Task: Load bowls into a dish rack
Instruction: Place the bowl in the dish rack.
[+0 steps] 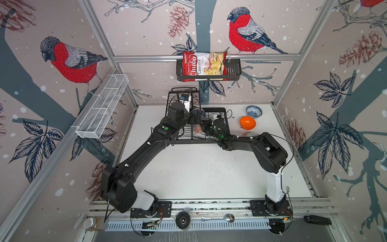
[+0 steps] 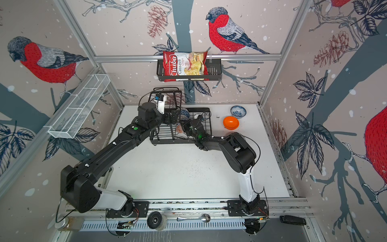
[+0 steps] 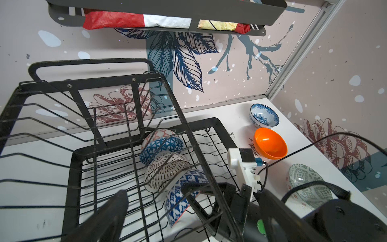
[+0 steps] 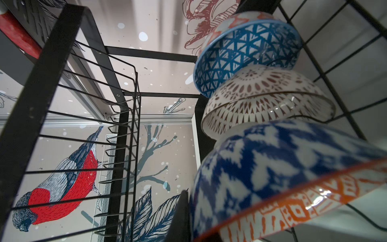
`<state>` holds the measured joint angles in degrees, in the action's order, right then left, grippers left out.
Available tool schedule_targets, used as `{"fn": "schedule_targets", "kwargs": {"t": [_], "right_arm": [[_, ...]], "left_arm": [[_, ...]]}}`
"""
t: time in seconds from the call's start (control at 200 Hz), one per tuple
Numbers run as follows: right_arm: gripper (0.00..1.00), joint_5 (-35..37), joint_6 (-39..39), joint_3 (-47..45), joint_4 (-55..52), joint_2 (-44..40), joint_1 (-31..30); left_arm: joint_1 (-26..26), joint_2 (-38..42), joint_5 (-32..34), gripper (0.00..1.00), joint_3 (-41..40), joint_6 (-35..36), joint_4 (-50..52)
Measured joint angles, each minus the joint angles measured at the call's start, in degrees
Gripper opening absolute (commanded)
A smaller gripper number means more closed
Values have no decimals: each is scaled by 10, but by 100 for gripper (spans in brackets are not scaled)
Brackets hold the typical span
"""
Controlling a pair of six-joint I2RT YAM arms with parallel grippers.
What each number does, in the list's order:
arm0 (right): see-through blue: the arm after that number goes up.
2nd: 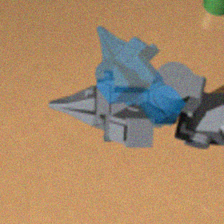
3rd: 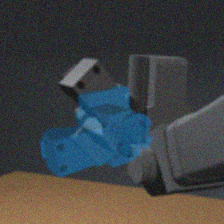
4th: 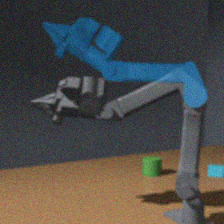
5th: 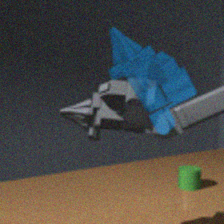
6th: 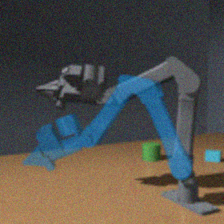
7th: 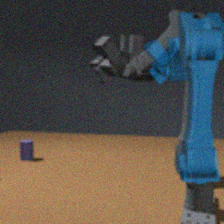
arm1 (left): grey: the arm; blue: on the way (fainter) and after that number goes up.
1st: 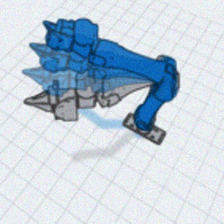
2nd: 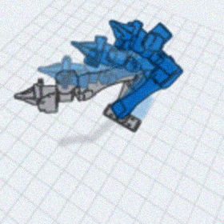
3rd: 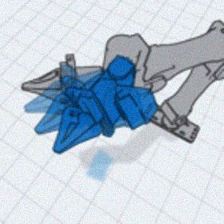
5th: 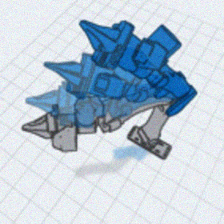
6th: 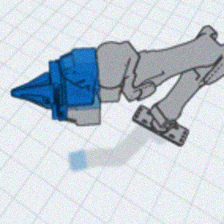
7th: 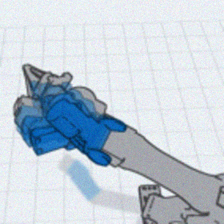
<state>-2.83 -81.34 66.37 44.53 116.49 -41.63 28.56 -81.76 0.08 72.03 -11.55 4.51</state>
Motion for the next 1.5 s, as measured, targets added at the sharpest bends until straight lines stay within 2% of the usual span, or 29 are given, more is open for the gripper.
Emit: {"fn": "schedule_targets", "kwargs": {"t": [0.36,0.976,1.501], "right_arm": [[0,-4,-43,13,63,44,-3],[0,-3,-73,24,94,73,-16],[1,54,-139,-35,138,58,-31]], "left_arm": [[-2,3,0,97,0,0,5],[-4,3,1,97,0,0,6],[-6,3,1,97,0,0,6]]}}
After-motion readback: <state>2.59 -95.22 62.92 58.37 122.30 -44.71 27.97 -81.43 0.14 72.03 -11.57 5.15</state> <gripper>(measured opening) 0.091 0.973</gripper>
